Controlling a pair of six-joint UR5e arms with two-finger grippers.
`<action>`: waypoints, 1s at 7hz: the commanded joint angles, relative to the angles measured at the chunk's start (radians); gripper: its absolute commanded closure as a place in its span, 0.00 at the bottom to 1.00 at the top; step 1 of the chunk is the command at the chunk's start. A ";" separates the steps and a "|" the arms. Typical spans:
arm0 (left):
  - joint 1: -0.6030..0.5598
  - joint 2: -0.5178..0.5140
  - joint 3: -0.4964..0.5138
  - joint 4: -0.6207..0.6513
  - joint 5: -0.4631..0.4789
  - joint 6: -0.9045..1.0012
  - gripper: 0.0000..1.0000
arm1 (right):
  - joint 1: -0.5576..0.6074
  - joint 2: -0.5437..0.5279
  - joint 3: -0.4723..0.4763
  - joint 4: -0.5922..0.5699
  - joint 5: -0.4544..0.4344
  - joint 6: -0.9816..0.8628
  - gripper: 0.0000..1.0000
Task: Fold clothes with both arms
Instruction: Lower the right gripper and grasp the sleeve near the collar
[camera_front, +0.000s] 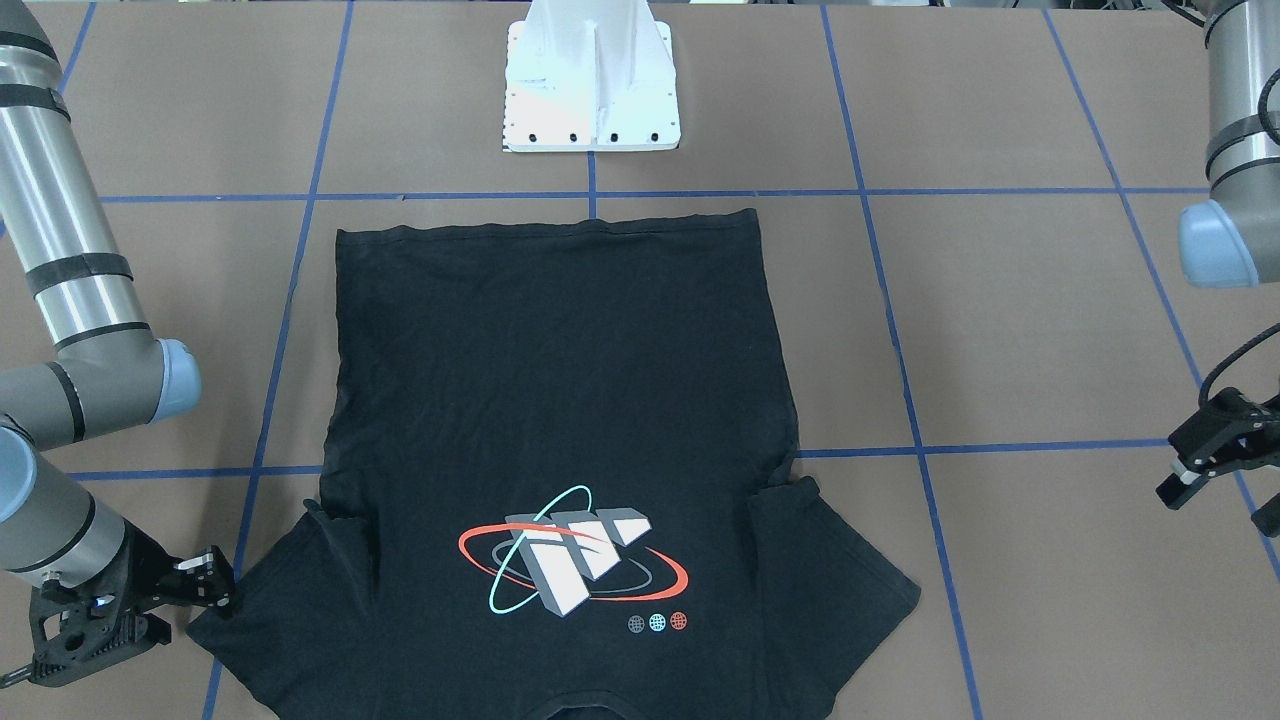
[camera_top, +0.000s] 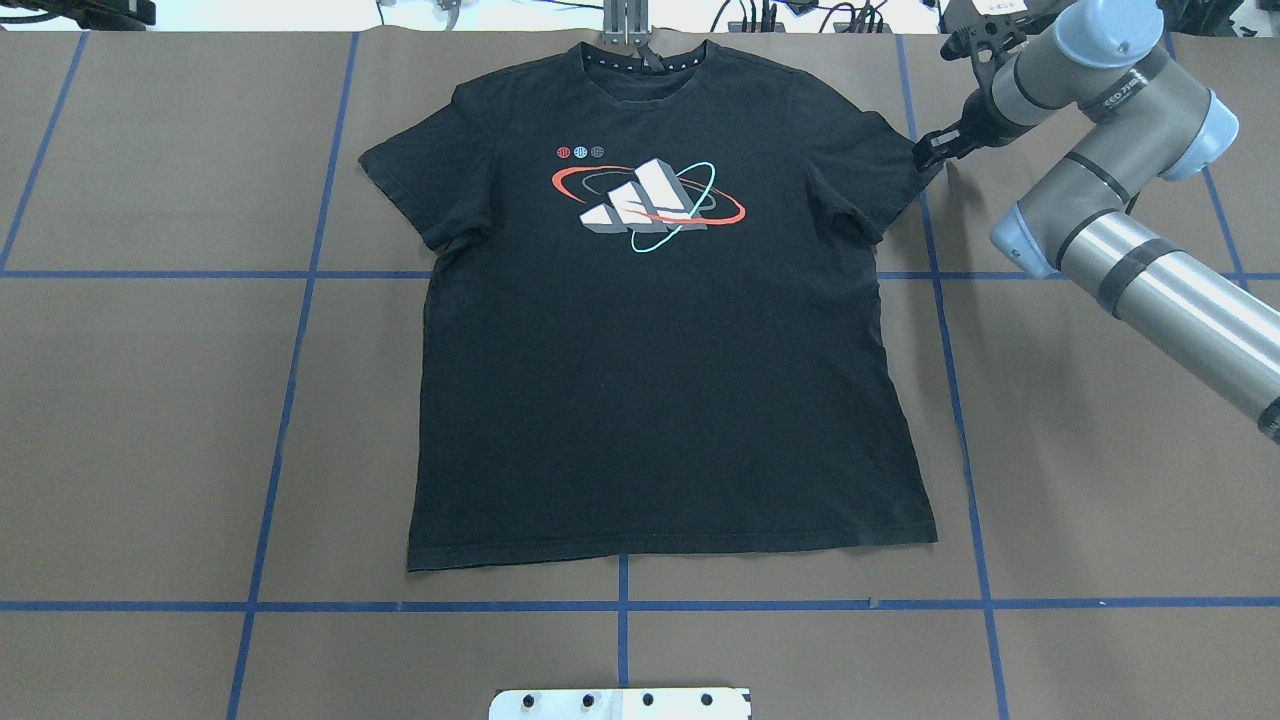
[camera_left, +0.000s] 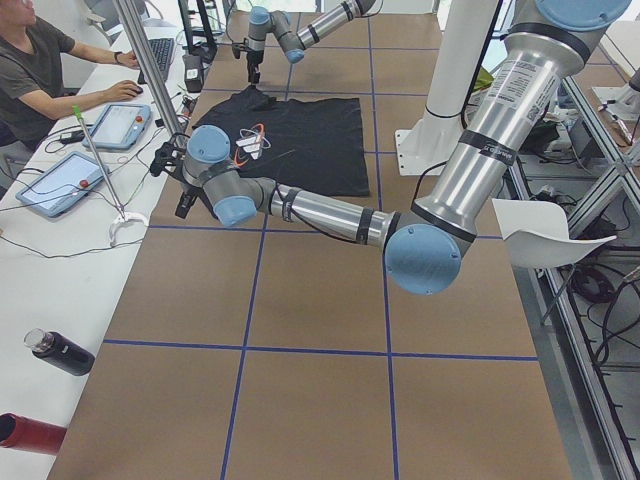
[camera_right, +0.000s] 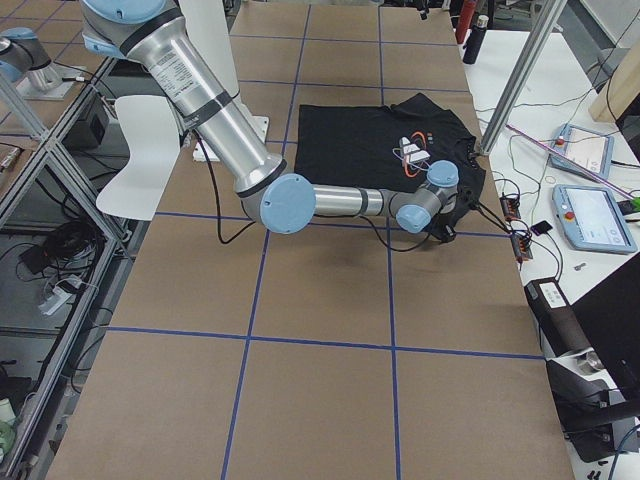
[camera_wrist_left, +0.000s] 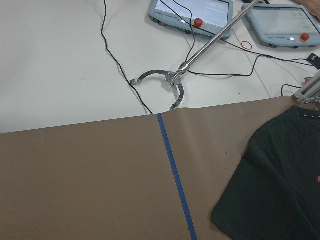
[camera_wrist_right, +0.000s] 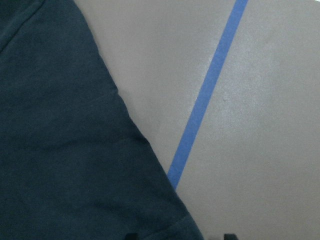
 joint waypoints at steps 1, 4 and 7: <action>0.000 0.001 0.000 0.000 0.000 -0.001 0.00 | -0.001 0.007 -0.006 -0.001 -0.002 0.000 0.38; 0.000 -0.001 -0.002 0.000 0.000 -0.005 0.00 | -0.004 0.032 -0.044 -0.003 -0.015 0.000 0.38; 0.000 -0.001 -0.008 0.000 0.000 -0.010 0.00 | -0.005 0.032 -0.047 -0.003 -0.014 0.000 0.62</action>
